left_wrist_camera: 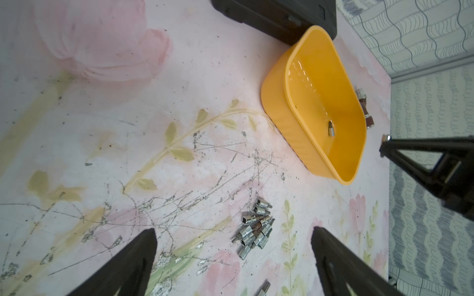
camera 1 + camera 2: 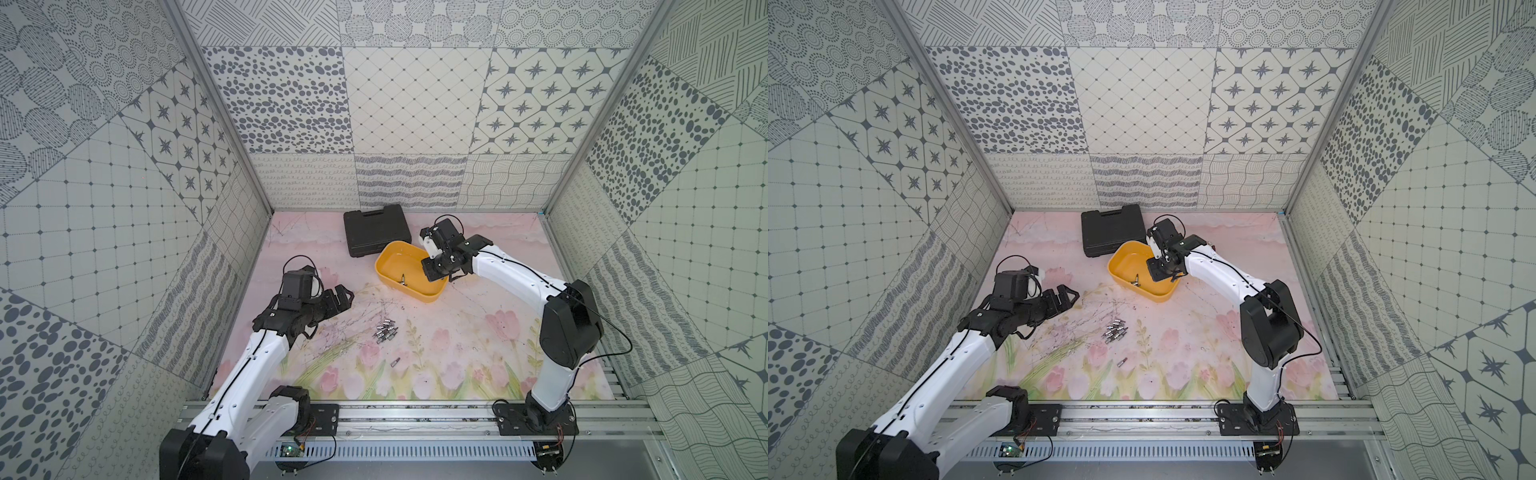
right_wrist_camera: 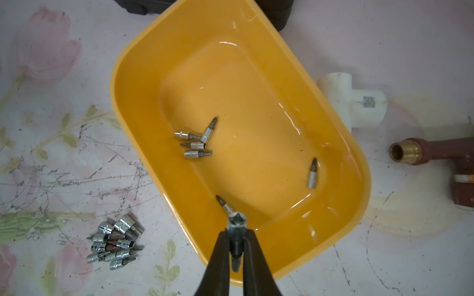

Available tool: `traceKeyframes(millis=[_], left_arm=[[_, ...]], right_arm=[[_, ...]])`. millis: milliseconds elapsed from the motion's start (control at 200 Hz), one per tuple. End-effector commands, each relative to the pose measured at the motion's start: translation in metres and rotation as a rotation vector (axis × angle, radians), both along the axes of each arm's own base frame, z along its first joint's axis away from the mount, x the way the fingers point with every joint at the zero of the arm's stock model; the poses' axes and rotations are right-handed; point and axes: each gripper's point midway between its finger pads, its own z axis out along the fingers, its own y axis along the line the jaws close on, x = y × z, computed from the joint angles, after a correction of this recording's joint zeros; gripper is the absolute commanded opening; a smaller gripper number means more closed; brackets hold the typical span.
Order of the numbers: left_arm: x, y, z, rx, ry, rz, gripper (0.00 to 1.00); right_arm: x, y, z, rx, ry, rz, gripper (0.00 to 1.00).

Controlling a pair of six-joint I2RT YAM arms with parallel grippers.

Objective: Put the bit on the desktop into the storage box
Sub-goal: Place the screwdriver bit in the storage box.

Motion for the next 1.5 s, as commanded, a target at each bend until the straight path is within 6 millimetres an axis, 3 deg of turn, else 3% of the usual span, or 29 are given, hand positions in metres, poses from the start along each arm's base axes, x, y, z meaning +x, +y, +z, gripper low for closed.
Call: traceKeyframes(millis=[0, 370, 735, 945, 1196, 1491], left_arm=[[-0.016, -0.016, -0.003, 0.099, 0.039, -0.123, 0.99], [-0.043, -0.03, -0.02, 0.195, 0.125, -0.213, 0.98], [-0.042, -0.038, -0.022, 0.214, 0.136, -0.245, 0.98], [-0.042, -0.041, -0.022, 0.232, 0.144, -0.259, 0.98], [-0.043, -0.044, -0.02, 0.249, 0.145, -0.276, 0.98], [-0.051, -0.055, -0.013, 0.288, 0.14, -0.338, 0.98]], right_arm=[[0.022, 0.011, 0.002, 0.057, -0.03, -0.049, 0.11], [0.052, 0.016, -0.025, 0.066, -0.015, -0.114, 0.12], [0.06, 0.015, -0.046, 0.037, 0.007, -0.13, 0.2], [0.057, 0.013, -0.036, 0.046, -0.006, -0.129, 0.28], [0.05, 0.005, -0.01, 0.063, -0.048, -0.131, 0.35], [0.028, -0.032, 0.026, 0.073, -0.11, -0.197, 0.46]])
